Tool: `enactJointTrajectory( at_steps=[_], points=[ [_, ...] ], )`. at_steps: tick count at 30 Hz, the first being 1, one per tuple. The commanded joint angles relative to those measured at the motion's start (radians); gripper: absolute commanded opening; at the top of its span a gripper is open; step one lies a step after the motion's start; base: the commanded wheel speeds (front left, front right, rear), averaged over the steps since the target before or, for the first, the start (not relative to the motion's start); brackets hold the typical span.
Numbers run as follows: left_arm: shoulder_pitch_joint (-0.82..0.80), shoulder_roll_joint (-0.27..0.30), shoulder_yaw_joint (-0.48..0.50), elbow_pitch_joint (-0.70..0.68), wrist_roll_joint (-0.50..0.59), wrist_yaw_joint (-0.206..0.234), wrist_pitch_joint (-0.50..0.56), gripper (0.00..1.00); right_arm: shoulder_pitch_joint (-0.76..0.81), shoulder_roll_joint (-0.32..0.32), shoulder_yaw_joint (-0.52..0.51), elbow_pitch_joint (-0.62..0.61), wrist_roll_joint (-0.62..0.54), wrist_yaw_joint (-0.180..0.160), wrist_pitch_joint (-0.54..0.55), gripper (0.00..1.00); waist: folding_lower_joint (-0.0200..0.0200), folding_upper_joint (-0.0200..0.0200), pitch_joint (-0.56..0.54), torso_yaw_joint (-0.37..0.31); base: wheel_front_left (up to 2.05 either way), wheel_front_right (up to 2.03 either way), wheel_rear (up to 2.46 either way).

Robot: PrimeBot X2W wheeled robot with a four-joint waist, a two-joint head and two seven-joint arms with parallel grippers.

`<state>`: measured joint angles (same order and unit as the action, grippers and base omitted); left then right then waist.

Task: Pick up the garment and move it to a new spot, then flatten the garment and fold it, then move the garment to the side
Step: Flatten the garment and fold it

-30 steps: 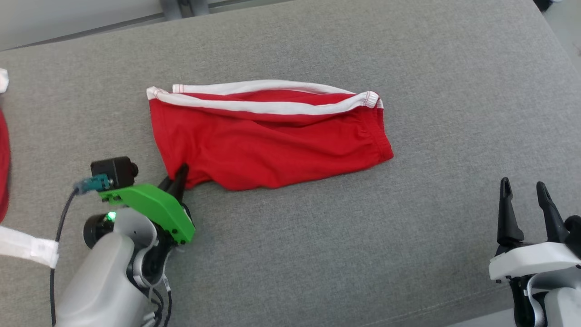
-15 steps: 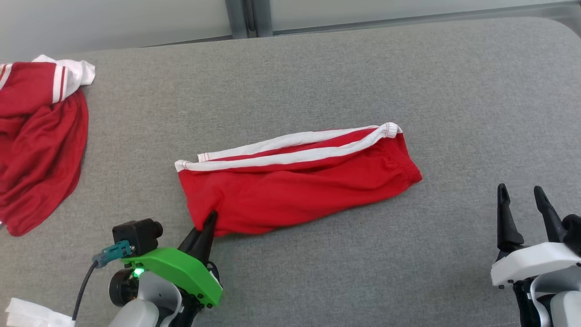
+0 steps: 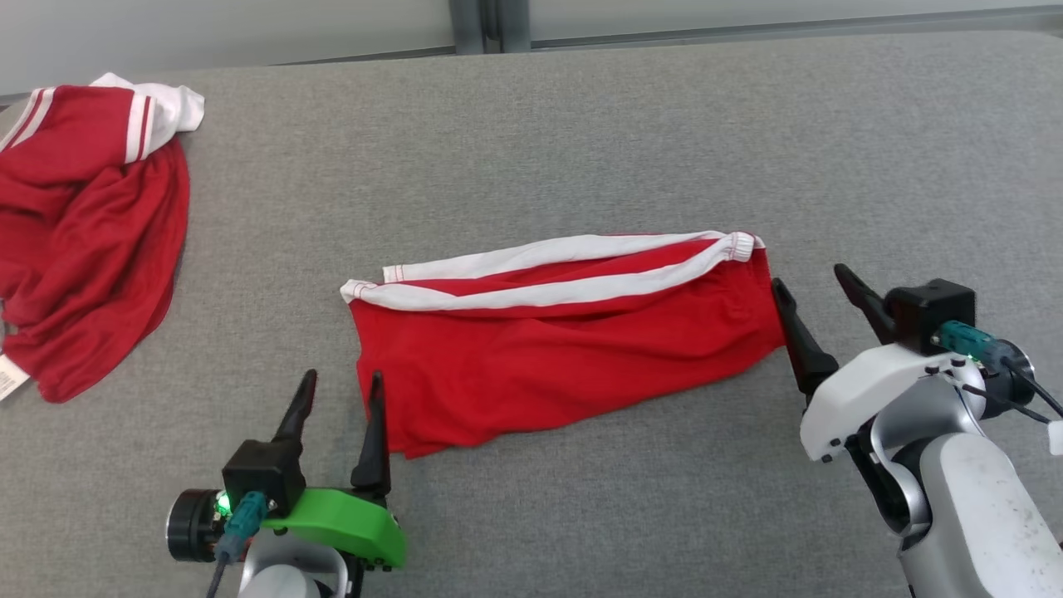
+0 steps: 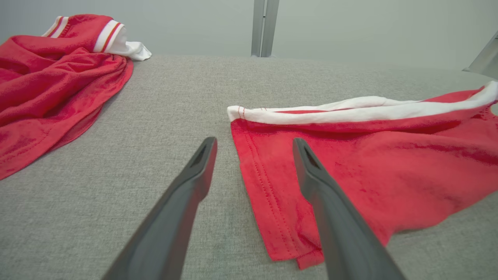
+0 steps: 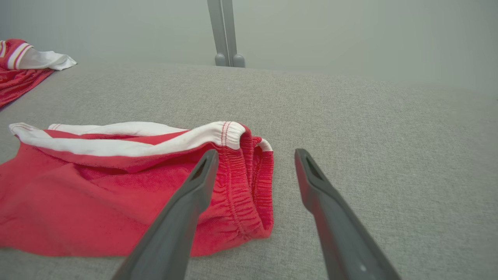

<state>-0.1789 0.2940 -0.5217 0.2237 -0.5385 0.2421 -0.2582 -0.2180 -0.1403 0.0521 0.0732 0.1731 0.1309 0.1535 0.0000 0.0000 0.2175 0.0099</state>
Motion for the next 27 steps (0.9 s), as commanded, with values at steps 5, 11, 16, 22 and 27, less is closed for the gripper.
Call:
enactJointTrajectory(
  at_steps=[5, 11, 16, 22, 27],
  points=[
    [0.071, -0.085, 0.071, -0.049, 0.090, -0.029, -0.007, 1.00, -0.070, -0.044, 0.040, 0.089, -0.063, -0.001, 0.064, 1.00, 0.0000, 0.0000, 0.036, 0.080, 0.00, 0.00, 0.00],
    [0.095, -0.157, 0.152, -0.053, 0.167, -0.082, -0.007, 1.00, -0.148, -0.053, 0.011, 0.193, -0.108, -0.001, 0.078, 1.00, 0.0000, 0.0000, 0.081, 0.122, 0.00, 0.00, 0.00],
    [0.119, -0.202, 0.215, -0.050, 0.209, -0.123, -0.007, 1.00, -0.181, -0.042, -0.032, 0.273, -0.127, -0.001, 0.082, 1.00, 0.0000, 0.0000, 0.105, 0.139, 0.00, 0.00, 0.00],
    [0.142, -0.231, 0.274, -0.045, 0.246, -0.165, -0.007, 1.00, -0.189, -0.028, -0.092, 0.344, -0.134, -0.002, 0.090, 1.00, 0.0000, 0.0000, 0.113, 0.138, 0.00, 0.00, 0.00],
    [0.157, -0.239, 0.296, -0.054, 0.267, -0.207, -0.007, 1.00, -0.199, 0.007, -0.094, 0.404, -0.055, -0.001, 0.124, 1.00, 0.0000, 0.0000, 0.105, 0.139, 0.00, 0.00, 0.00]
  ],
)
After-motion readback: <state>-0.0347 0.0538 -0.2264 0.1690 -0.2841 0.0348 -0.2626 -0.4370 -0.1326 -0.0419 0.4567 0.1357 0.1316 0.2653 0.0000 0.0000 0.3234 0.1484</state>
